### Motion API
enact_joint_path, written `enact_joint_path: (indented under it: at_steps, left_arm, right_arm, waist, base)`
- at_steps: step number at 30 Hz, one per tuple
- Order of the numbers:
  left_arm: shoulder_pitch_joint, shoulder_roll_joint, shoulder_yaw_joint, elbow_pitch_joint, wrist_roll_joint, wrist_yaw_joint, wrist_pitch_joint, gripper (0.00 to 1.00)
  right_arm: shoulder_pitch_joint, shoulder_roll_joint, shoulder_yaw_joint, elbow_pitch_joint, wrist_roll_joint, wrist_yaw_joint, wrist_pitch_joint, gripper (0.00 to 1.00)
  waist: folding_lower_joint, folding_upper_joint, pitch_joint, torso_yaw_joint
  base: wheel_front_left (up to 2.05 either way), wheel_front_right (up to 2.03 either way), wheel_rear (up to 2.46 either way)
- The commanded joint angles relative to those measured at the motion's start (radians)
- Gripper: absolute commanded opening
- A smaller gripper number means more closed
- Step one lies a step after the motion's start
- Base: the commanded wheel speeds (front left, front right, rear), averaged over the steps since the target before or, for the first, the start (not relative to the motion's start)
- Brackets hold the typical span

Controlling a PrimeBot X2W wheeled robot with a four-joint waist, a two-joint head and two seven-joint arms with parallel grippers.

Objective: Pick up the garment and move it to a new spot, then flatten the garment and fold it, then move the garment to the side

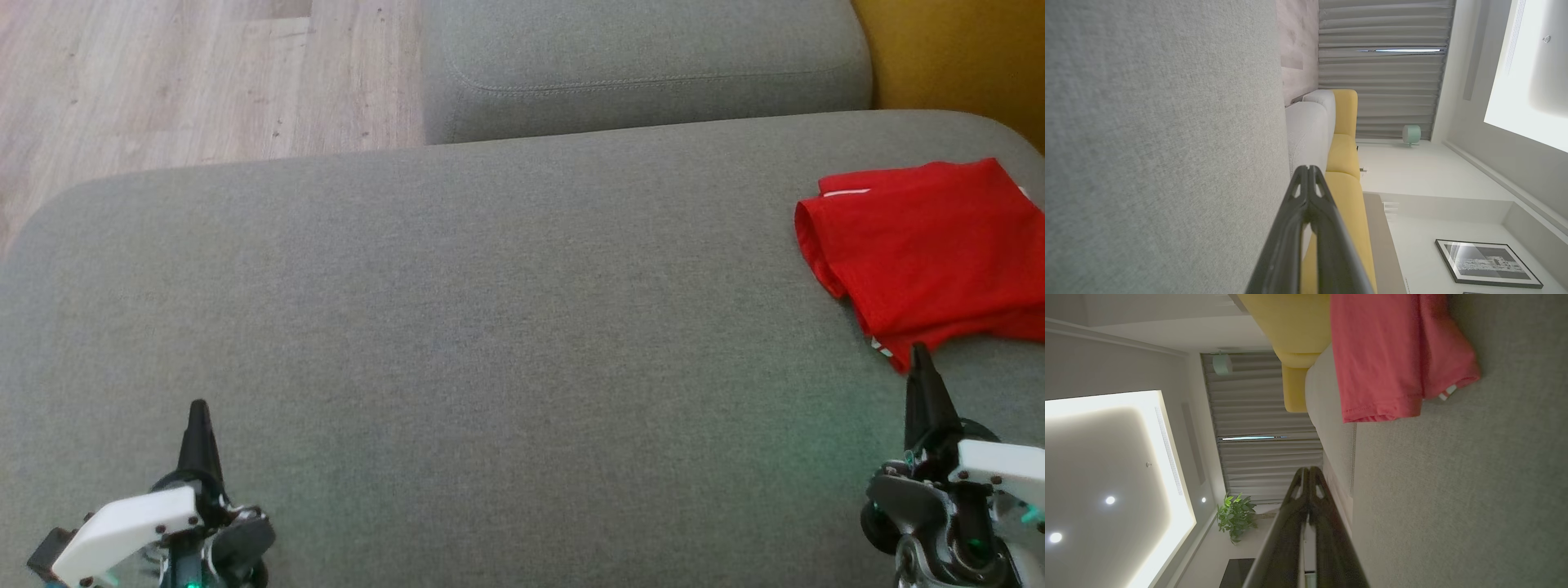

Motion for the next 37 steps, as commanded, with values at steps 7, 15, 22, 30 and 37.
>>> enact_joint_path:
  at_steps: [7, 15, 22, 30, 37]
  left_arm:
    - [-0.05, 0.007, 0.035, -0.028, 0.012, -0.007, 0.006, 0.0]
    - [-0.05, 0.006, 0.037, -0.028, 0.014, -0.007, 0.008, 0.0]
    - [-0.05, 0.005, 0.038, -0.028, 0.015, -0.007, 0.009, 0.0]
    - [-0.05, 0.003, 0.04, -0.028, 0.016, -0.007, 0.011, 0.0]
    - [-0.05, 0.003, 0.041, -0.028, 0.018, -0.007, 0.012, 0.0]
  right_arm:
    - [-0.05, -0.011, 0.016, -0.032, -0.007, -0.001, 0.009, 0.0]
    - [-0.05, -0.01, 0.014, -0.032, -0.008, -0.001, 0.01, 0.0]
    - [-0.05, -0.009, 0.013, -0.031, -0.009, -0.001, 0.011, 0.0]
    - [-0.05, -0.008, 0.011, -0.031, -0.01, -0.001, 0.012, 0.0]
    - [-0.051, -0.008, 0.01, -0.031, -0.011, -0.001, 0.013, 0.0]
  waist:
    - [0.0, 0.0, 0.0, 0.0]
    - [0.0, 0.0, 0.0, 0.0]
    - [0.0, 0.0, 0.0, 0.0]
    - [0.0, 0.0, 0.0, 0.0]
    - [0.0, 0.0, 0.0, 0.0]
  base:
    - [0.0, 0.0, 0.0]
    - [0.0, 0.0, 0.0]
    - [0.0, 0.0, 0.0]
    - [0.0, 0.0, 0.0]
    - [0.0, 0.0, 0.0]
